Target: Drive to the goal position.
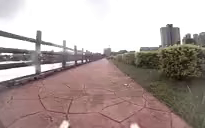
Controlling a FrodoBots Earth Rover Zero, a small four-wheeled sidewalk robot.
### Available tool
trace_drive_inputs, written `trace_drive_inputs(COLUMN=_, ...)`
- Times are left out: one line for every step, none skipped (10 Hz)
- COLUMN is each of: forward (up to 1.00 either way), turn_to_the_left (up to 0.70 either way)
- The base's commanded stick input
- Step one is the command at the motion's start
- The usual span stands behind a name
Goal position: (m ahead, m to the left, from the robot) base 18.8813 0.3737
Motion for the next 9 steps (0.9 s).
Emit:
trace_drive_inputs(forward=0.7, turn_to_the_left=0.0)
trace_drive_inputs(forward=0.7, turn_to_the_left=0.0)
trace_drive_inputs(forward=0.7, turn_to_the_left=0.0)
trace_drive_inputs(forward=0.7, turn_to_the_left=0.0)
trace_drive_inputs(forward=0.7, turn_to_the_left=0.0)
trace_drive_inputs(forward=0.7, turn_to_the_left=0.0)
trace_drive_inputs(forward=0.7, turn_to_the_left=0.0)
trace_drive_inputs(forward=0.7, turn_to_the_left=0.0)
trace_drive_inputs(forward=0.7, turn_to_the_left=0.0)
